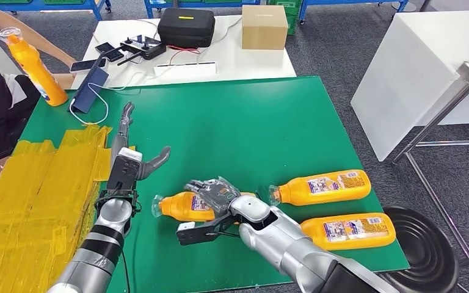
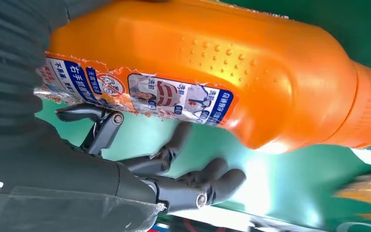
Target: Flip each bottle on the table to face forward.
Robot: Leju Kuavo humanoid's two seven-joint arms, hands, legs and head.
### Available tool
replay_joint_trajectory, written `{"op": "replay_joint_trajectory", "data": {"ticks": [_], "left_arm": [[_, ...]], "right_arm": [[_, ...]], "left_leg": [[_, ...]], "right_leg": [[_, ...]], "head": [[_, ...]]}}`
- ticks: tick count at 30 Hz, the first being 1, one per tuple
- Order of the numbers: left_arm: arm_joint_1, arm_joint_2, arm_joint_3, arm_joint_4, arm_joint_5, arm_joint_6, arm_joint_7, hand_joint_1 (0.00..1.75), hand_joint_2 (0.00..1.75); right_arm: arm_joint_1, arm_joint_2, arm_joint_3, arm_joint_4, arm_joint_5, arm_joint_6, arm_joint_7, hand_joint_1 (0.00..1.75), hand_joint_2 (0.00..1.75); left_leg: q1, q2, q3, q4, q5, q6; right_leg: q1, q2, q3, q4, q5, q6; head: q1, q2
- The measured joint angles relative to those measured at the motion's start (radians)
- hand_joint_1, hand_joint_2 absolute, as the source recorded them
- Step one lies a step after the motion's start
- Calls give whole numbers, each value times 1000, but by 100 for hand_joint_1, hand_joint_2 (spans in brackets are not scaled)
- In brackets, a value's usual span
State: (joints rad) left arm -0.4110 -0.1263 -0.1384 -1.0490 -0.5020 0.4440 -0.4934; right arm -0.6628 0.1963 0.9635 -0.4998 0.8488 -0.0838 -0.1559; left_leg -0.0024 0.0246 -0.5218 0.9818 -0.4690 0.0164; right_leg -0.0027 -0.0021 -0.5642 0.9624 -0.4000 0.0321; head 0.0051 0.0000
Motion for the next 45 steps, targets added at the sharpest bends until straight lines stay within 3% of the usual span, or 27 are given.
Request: {"op": "replay_joint_trajectory", "data": {"ticks": [10, 14, 21, 37, 45], "left_arm": [[34, 10, 12, -25, -9, -2, 3, 0, 175], [38, 10, 16, -27, -10, -2, 3, 0, 175], [56, 10, 28, -51, -29, -10, 4, 0, 175], [137, 13, 93, -142, -53, -11, 7, 0, 175], [163, 14, 110, -171, -64, -11, 15, 0, 175]], "right_arm": [[2, -25, -9, -21, -2, 1, 28, 0, 175], [4, -26, -9, -24, -1, -1, 30, 0, 0], [37, -40, -38, -68, 1, -28, 40, 0, 0], [198, -129, -132, -361, 99, -69, 109, 0, 0], [242, -156, -158, -431, 155, -74, 152, 0, 0]], "left_leg": [[-1, -5, -3, 0, 1, 1], [-1, -5, -4, 0, 1, 1], [-1, -5, -6, 0, 1, 1], [-1, -5, -15, 0, 1, 1], [-1, -5, -16, 0, 1, 1]], "right_leg": [[-1, -2, -2, 0, 0, 0], [-1, -2, -2, 0, 0, 0], [-1, -2, -4, 0, 0, 0], [-1, -2, -13, 0, 0, 0], [-1, -2, -14, 0, 0, 0]], "head": [[0, 0], [0, 0], [0, 0], [0, 0], [0, 0]]}}
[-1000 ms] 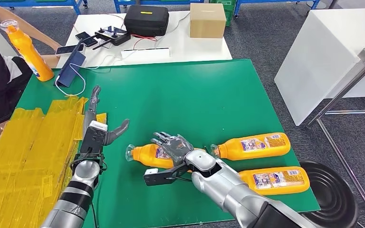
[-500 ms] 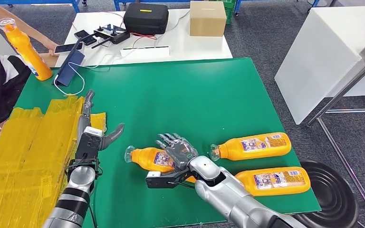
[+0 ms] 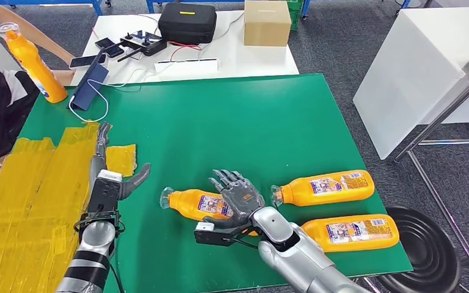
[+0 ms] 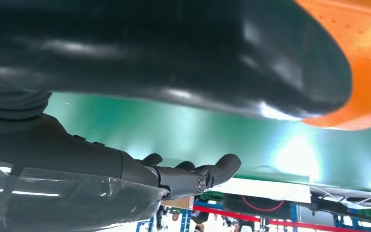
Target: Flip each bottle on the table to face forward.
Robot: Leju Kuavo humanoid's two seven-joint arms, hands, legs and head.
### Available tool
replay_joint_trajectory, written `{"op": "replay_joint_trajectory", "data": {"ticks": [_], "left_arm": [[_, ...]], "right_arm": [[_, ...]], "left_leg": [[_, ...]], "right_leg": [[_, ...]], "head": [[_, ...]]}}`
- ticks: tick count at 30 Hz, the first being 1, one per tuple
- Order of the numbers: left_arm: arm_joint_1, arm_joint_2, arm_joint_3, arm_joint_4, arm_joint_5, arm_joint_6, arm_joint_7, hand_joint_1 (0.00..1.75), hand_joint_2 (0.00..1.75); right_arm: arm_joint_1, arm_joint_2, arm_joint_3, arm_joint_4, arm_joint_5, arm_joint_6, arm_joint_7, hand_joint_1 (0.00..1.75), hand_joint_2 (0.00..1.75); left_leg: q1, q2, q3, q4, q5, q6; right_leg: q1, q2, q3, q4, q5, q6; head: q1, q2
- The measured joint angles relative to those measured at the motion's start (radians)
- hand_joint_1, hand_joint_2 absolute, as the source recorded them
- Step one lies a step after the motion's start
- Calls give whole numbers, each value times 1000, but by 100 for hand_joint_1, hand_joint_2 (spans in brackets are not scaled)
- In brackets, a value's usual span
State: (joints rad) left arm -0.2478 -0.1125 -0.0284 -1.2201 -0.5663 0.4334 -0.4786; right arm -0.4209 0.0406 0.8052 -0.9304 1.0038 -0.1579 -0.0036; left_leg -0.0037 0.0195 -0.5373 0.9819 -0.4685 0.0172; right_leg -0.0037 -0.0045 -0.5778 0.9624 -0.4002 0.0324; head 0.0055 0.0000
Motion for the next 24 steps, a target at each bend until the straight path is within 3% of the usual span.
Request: {"op": "replay_joint_trajectory", "data": {"ticks": [22, 24], "left_arm": [[10, 0, 10, -5, -6, -5, 9, 0, 175], [10, 0, 10, -5, -6, -6, 9, 0, 175]], "right_arm": [[-18, -3, -6, 76, 44, 43, 29, 0, 0], [-21, -1, -6, 84, 43, 46, 28, 0, 87]], "left_leg": [[0, 0, 1, 0, 0, 0], [0, 0, 2, 0, 0, 0]], "right_leg": [[0, 0, 1, 0, 0, 0], [0, 0, 2, 0, 0, 0]], "head": [[0, 0], [0, 0]]}}
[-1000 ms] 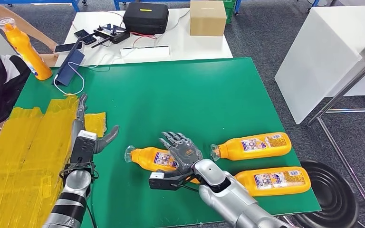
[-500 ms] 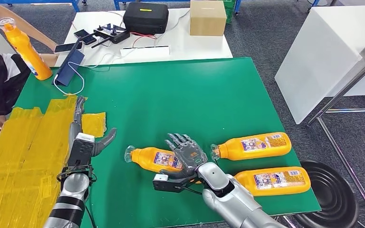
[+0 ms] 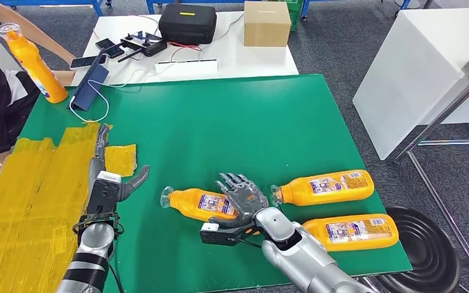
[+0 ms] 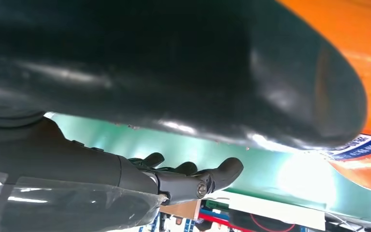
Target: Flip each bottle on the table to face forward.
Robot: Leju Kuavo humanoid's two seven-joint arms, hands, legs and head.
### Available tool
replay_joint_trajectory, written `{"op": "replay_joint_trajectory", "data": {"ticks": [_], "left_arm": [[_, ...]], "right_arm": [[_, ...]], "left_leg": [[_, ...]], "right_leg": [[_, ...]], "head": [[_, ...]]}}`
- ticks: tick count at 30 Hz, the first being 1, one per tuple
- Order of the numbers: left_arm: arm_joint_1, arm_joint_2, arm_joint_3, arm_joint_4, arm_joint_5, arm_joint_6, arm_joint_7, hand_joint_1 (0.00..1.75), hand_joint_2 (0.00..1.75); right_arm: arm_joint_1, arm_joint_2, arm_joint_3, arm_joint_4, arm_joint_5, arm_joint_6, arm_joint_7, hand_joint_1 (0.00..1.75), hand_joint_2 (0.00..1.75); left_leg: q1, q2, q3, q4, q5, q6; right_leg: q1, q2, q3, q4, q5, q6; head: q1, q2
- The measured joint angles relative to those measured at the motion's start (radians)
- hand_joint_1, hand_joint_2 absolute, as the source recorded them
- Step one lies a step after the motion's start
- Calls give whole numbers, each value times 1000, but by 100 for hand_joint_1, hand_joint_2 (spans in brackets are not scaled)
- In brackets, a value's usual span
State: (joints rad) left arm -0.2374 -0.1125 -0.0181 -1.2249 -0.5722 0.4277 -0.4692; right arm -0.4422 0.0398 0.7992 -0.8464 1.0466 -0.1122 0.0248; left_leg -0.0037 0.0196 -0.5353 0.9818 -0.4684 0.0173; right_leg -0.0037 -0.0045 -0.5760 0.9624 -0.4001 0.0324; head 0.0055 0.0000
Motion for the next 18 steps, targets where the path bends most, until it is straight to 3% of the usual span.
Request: {"op": "replay_joint_trajectory", "data": {"ticks": [2, 3, 7, 8, 9, 12, 13, 16, 18], "left_arm": [[0, 0, 0, 0, 0, -1, 0, 0, 175], [0, 0, 0, 0, 0, -1, 0, 0, 175], [-7, 0, 0, 4, 5, -3, -4, 0, 175], [-11, 0, -1, 7, 7, -3, -6, 0, 175], [-16, 0, -2, 10, 9, -4, -9, 0, 175], [-29, 0, -7, 21, 13, -7, -14, 0, 175], [-33, 0, -8, 24, 15, -9, -17, 0, 175], [-55, -1, -18, 46, 27, -12, -32, 0, 175], [-74, -1, -28, 69, 37, -8, -40, 0, 175]], "right_arm": [[-5, 2, 0, 11, -11, 10, -9, 1, 175], [-9, 4, 0, 17, -21, 17, -16, 7, 175], [-32, 8, -1, 52, -78, 51, -68, 77, 175], [-39, 8, -3, 60, -102, 67, -94, 77, 175], [-47, 8, -5, 68, -127, 86, -122, 90, 175], [-62, 8, -14, 85, -180, 131, -186, 147, 175], [-65, 7, -16, 88, -197, 143, -201, 158, 175], [-77, 1, -28, 98, -279, 192, -261, 174, 175], [-86, -7, -35, 105, -337, 211, -283, 175, 175]], "left_leg": [[0, 0, 1, 0, 0, 0], [0, 0, 1, 0, 0, 0], [0, 1, 4, 0, 0, 0], [0, 2, 5, 0, 0, 0], [0, 2, 6, 0, 0, 0], [0, 4, 8, 0, 0, 0], [0, 4, 8, 0, 0, 0], [0, 4, 10, 0, 0, 0], [0, 4, 10, 0, 0, 0]], "right_leg": [[0, 0, 1, 0, 0, 0], [0, 0, 1, 0, 0, 0], [0, 0, 3, 0, 0, 0], [0, 1, 3, 0, 0, 0], [0, 1, 4, 0, 0, 0], [0, 1, 6, 0, 0, 0], [0, 1, 6, 0, 0, 0], [0, 1, 7, 0, 0, 0], [0, 1, 8, 0, 1, 0]], "head": [[0, 0], [0, 0], [0, 0], [0, 0], [0, 0], [0, 0], [0, 0], [0, 0], [0, 0]]}}
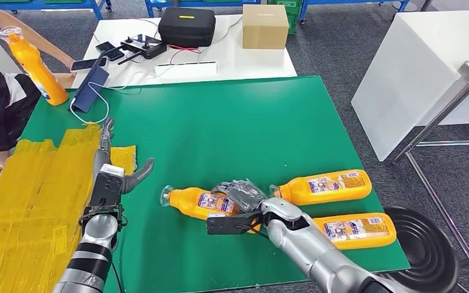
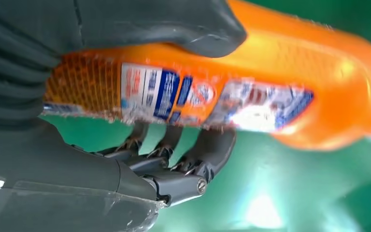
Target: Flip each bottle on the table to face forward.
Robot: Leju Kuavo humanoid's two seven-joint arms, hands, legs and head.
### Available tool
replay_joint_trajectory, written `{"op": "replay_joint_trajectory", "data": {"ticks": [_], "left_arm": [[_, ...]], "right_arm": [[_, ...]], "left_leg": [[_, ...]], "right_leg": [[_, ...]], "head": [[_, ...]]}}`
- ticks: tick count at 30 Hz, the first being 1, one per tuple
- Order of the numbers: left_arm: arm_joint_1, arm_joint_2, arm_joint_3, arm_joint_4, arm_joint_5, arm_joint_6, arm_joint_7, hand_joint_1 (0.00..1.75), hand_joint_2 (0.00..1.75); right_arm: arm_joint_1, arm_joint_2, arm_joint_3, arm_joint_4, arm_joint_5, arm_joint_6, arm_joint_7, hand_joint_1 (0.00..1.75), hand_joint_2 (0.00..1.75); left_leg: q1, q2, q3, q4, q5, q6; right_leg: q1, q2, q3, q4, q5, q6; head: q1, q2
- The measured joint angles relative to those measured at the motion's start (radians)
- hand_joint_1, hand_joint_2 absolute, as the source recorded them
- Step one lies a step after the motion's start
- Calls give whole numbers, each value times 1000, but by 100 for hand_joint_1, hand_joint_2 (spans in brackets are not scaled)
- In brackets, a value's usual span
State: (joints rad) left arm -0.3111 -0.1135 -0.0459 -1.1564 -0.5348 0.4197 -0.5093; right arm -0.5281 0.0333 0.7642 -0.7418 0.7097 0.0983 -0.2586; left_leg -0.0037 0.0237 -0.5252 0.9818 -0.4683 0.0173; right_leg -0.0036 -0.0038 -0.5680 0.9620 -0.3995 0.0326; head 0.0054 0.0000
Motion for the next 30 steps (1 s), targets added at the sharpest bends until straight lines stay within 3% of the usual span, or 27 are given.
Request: {"op": "replay_joint_trajectory", "data": {"ticks": [9, 24, 28, 30], "left_arm": [[-36, 0, -35, 55, 31, 15, -11, 0, 175], [-49, 0, -44, 84, 41, 18, -16, 0, 175], [-48, 0, -44, 88, 48, 20, -16, 0, 175], [-47, 0, -45, 88, 51, 20, -14, 0, 175]], "right_arm": [[-30, -17, -11, 18, -121, 33, -20, 175, 175], [-46, -26, -13, 18, -130, 32, 1, 173, 175], [-63, -30, 5, 32, -84, -12, 74, 148, 175], [-68, -28, 24, 52, -46, -35, 114, 80, 175]], "left_leg": [[-1, 0, -1, 0, 0, 0], [-1, 0, -2, 0, 0, 0], [-1, 0, -2, 0, 0, 0], [-1, -2, -4, 0, 0, 0]], "right_leg": [[0, 0, -1, 0, 0, 1], [-1, 0, -1, 0, 0, 1], [-1, 0, -1, 0, 0, 1], [-1, -1, -2, 0, 0, 1]], "head": [[0, 0], [0, 0], [0, 0], [0, 0]]}}
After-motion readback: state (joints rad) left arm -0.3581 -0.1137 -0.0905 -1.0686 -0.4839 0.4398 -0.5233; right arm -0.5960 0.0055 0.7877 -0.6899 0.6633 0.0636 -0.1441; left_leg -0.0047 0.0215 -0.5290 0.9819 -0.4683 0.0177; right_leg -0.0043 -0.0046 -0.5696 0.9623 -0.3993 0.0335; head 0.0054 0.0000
